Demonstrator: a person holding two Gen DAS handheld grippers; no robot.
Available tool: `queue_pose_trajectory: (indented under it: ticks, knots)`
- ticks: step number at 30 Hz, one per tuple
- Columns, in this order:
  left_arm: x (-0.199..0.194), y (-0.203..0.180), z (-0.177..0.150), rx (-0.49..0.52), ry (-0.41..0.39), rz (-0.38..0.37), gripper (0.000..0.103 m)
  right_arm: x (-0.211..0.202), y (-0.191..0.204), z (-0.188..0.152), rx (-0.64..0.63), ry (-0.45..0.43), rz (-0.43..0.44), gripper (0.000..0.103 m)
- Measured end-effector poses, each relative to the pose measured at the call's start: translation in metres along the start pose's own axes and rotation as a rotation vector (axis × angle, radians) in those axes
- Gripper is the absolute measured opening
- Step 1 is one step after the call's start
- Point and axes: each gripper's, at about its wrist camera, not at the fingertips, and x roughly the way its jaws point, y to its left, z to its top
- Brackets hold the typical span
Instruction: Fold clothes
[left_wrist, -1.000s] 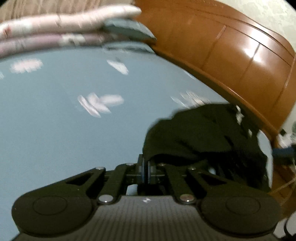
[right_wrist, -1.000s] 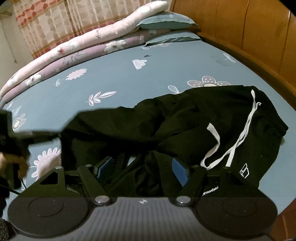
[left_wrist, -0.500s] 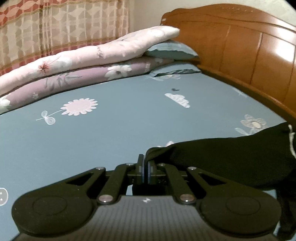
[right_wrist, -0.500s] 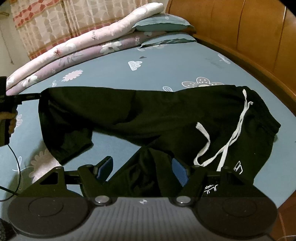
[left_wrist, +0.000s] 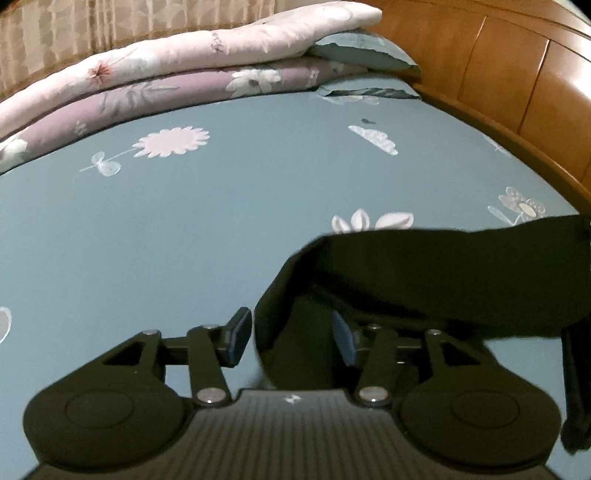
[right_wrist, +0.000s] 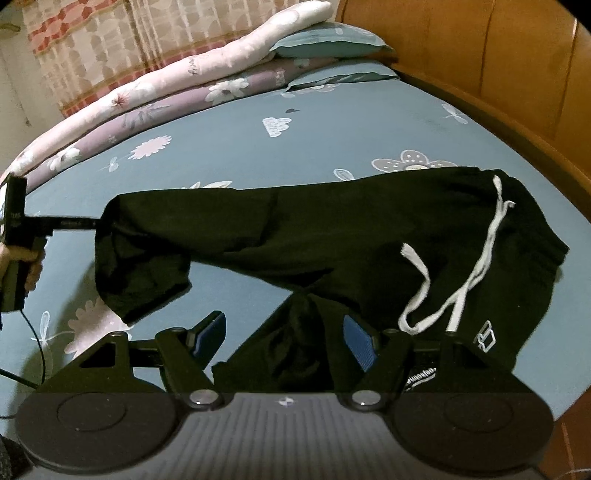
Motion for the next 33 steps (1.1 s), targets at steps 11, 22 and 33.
queue_pose_trajectory:
  ticks: [11, 22, 33]
  knots:
    - [-0.029, -0.026, -0.060, -0.234, 0.099, -0.229, 0.069, 0.023, 0.003, 0.013, -0.056, 0.021, 0.098, 0.075]
    - [-0.013, -0.049, -0.097, -0.502, 0.090, -0.173, 0.070, 0.029, -0.021, 0.018, -0.091, 0.033, 0.146, 0.075]
    - [-0.016, -0.079, -0.102, -0.559, 0.006, -0.125, 0.068, 0.035, -0.051, 0.019, -0.078, 0.048, 0.180, 0.077]
